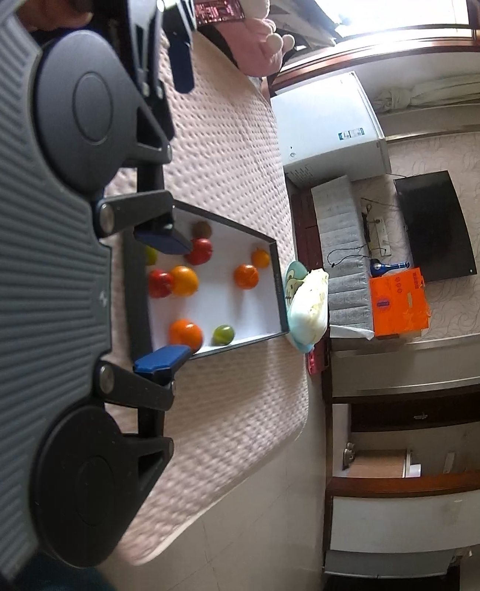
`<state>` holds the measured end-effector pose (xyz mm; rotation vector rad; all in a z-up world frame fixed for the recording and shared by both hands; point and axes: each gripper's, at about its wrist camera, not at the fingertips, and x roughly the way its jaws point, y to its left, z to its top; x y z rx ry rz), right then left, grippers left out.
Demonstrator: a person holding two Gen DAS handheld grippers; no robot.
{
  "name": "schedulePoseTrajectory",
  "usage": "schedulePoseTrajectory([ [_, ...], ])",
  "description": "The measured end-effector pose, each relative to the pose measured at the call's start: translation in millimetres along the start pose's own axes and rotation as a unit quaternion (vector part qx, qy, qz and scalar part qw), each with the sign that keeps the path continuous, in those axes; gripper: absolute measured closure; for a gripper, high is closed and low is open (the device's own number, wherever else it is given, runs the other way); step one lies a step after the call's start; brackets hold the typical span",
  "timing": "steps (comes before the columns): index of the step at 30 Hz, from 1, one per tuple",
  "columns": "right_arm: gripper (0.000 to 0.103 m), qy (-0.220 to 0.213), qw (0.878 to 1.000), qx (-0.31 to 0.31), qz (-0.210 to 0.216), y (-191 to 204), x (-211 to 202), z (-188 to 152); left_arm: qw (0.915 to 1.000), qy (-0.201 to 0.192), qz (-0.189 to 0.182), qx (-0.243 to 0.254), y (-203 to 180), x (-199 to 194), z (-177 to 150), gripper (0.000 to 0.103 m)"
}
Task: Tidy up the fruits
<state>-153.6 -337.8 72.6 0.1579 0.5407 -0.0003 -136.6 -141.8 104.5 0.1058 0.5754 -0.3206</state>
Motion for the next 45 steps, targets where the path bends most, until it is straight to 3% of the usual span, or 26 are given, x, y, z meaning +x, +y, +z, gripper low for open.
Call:
schedulePoseTrajectory([
  [13,0.046,0.046,0.999,0.019,0.0,0,-18,-25,0.9986,0.015,-0.036,0.036,-34,-6,-17,0.026],
  [21,0.046,0.079,0.997,0.006,-0.025,4,-11,-31,0.9984,0.019,-0.032,0.044,-36,-9,-23,0.025],
  [45,0.046,0.079,0.997,0.006,-0.023,3,-10,-32,0.998,0.021,-0.028,0.052,-36,-6,-25,0.025],
])
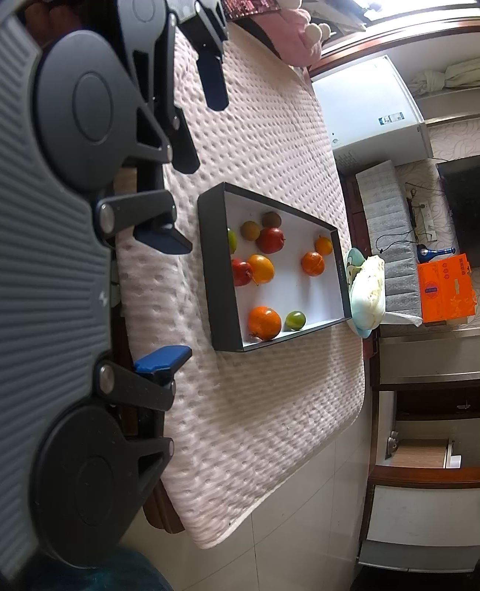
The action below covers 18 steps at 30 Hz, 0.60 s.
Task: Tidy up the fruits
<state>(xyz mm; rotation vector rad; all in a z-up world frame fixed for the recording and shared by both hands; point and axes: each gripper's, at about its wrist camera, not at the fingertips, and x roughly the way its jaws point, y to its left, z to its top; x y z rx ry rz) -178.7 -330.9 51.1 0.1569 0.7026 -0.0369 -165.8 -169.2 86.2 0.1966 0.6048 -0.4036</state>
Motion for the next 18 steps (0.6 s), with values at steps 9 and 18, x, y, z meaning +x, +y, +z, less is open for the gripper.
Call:
schedulePoseTrajectory([
  [9,0.046,0.001,1.0,-0.001,-0.001,0.1,0.2,1.0,1.0,-0.008,0.005,0.004,-1.4,-1.6,-1.2,0.02],
  [18,0.046,0.001,1.0,-0.005,-0.003,1.3,0.1,0.4,1.0,-0.006,0.003,0.0,0.4,-1.6,-0.7,0.019],
])
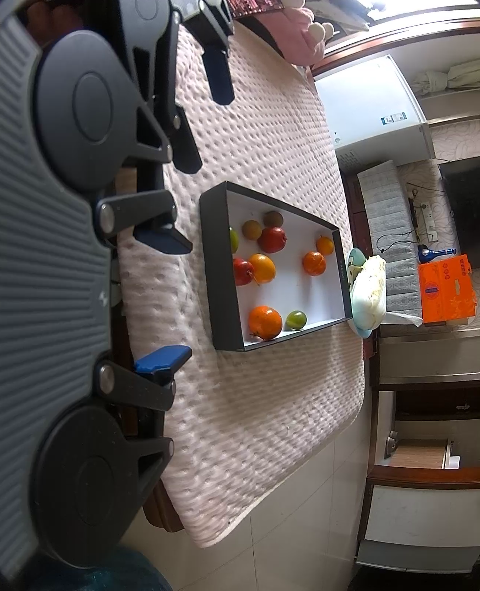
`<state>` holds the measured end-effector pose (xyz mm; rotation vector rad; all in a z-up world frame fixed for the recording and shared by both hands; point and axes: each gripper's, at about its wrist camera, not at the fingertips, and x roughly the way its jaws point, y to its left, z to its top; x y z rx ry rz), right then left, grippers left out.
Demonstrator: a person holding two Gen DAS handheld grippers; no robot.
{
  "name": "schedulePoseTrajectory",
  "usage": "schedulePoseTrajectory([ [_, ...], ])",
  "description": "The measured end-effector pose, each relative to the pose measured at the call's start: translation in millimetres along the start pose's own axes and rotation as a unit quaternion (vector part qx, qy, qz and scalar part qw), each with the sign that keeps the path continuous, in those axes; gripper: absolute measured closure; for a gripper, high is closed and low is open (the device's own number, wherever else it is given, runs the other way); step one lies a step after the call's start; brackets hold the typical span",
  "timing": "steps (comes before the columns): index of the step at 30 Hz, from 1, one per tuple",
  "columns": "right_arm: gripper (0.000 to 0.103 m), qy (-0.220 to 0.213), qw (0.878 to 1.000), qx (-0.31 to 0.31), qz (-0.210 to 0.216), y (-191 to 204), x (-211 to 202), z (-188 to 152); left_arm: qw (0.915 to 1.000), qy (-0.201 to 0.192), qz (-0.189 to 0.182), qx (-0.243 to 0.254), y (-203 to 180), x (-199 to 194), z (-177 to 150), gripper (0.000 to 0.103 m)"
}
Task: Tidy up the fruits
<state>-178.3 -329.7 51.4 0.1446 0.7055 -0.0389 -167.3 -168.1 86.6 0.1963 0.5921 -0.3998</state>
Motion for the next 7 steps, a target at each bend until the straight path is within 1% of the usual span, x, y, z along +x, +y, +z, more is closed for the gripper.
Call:
schedulePoseTrajectory([
  [2,0.046,0.0,1.0,-0.001,0.0,0.0,0.3,0.0,1.0,-0.001,0.0,-0.001,0.5,0.1,0.4,0.019],
  [5,0.046,-0.001,1.0,-0.002,0.0,0.2,0.7,-0.8,0.9999,-0.015,-0.003,0.002,0.3,-1.8,-0.9,0.019],
  [7,0.046,0.0,1.0,-0.002,0.0,0.4,1.2,-0.8,0.9998,-0.015,-0.007,0.006,-0.8,-1.4,-1.2,0.019],
])
